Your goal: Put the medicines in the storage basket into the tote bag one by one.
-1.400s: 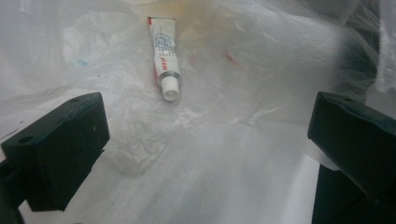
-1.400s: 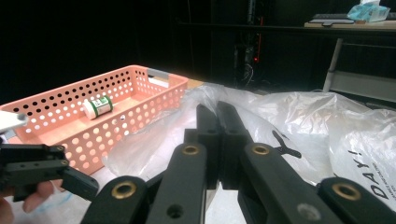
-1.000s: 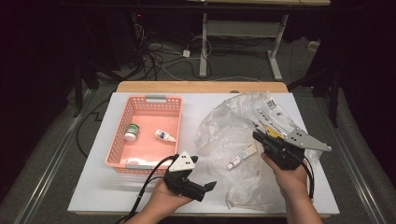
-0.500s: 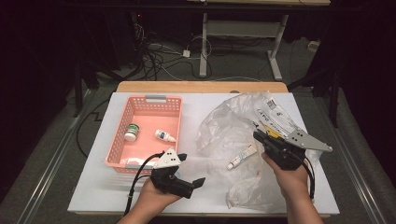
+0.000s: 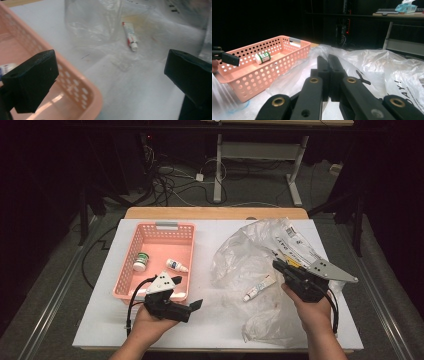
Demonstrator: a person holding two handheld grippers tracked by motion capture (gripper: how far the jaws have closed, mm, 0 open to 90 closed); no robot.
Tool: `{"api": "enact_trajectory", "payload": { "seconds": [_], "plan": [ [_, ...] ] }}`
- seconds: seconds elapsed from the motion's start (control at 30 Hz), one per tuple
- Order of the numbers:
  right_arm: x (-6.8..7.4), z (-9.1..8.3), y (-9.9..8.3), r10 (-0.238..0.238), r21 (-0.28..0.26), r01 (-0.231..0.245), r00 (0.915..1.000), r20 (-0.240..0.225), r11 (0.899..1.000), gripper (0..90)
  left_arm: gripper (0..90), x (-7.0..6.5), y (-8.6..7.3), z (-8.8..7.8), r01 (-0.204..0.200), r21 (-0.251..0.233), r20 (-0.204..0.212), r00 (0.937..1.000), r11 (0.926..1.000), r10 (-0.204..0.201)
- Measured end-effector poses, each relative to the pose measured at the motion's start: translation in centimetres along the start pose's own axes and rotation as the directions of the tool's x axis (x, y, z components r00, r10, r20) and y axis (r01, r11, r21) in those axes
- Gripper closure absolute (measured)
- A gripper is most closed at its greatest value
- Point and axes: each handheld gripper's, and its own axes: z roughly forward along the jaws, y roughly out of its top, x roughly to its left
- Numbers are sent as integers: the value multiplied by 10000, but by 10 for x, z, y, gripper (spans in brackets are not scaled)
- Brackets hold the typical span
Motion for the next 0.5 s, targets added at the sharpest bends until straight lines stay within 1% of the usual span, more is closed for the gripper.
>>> {"api": "enact_trajectory", "payload": {
  "seconds": [0.17, 0.33, 0.43, 0.5],
  "plan": [
    [0, -1, 0, 46, 11, -46, 10000, 4, 10000, 900, 0, 12, -2, -7, 232, -12, -314, 9992, 9997, -233],
    [0, 0, 0, 23, 17, -23, 10000, -22, 10000, 900, 0, 25, -5, -14, 453, 1, -632, 9970, 9990, -452],
    [0, 0, 0, 25, 15, -25, 10000, -31, 10000, 900, 0, 34, -6, -21, 678, 19, -847, 9941, 9977, -674],
    [0, 0, 0, 29, 15, -29, 10000, -30, 10000, 900, 0, 39, -8, -24, 732, 49, -1054, 9918, 9973, -722]
  ]
}}
